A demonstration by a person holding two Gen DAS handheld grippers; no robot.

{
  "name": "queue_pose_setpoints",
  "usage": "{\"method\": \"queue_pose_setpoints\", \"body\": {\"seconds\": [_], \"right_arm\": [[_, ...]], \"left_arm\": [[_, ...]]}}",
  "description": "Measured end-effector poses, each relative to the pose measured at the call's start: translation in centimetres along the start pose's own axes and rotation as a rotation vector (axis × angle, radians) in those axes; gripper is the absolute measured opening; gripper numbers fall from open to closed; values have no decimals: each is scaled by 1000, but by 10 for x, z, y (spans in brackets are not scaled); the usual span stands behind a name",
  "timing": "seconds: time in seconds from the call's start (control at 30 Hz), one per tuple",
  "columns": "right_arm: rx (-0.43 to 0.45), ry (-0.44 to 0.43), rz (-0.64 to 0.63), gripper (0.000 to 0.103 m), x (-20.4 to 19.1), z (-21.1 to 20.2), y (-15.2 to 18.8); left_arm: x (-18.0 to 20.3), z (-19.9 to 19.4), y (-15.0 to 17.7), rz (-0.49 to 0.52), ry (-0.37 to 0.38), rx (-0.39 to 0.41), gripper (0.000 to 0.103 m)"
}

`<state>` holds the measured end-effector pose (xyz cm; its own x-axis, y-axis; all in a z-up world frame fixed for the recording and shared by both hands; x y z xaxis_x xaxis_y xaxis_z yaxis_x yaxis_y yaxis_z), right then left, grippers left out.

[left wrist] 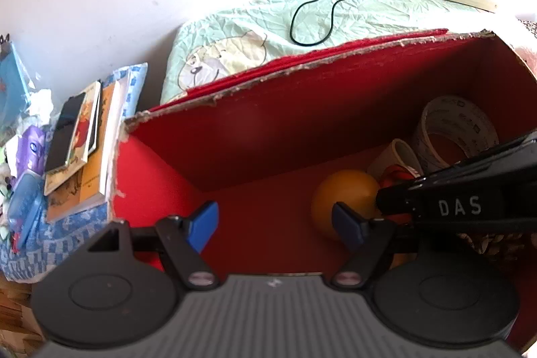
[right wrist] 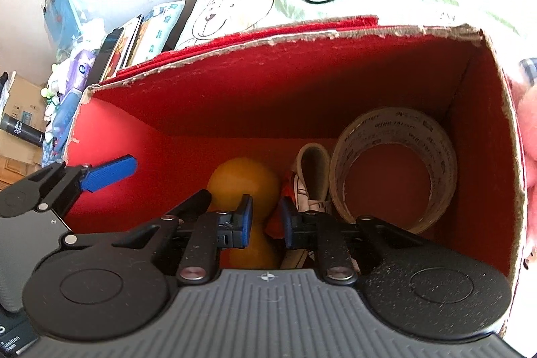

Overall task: Organize objects
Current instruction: 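Open the right tool to release the gourd in the box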

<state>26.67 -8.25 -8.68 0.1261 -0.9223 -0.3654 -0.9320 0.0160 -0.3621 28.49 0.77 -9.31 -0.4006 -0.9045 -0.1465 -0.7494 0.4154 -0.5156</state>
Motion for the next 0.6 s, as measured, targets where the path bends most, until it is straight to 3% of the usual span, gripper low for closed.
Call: {"method": "queue_pose_setpoints", "body": {"seconds": [0.6], "right_arm": [[44,17,39,16,7,-4,-1]], "left_arm": [[-2,1,-1,9,-12,4,78]]}}
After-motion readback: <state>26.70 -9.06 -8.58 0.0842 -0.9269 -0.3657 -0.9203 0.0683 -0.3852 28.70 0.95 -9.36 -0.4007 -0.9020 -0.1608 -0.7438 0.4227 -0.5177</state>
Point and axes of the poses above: each gripper's, at about its wrist camera, not at the fingertips, and z roughly the way its jaws point, x to its right, y to its underside, the point moved 10 cm from there along z, roughly the way its jaws point, and after that the axes turned 2 degrees about y, right-handed, at the moved point
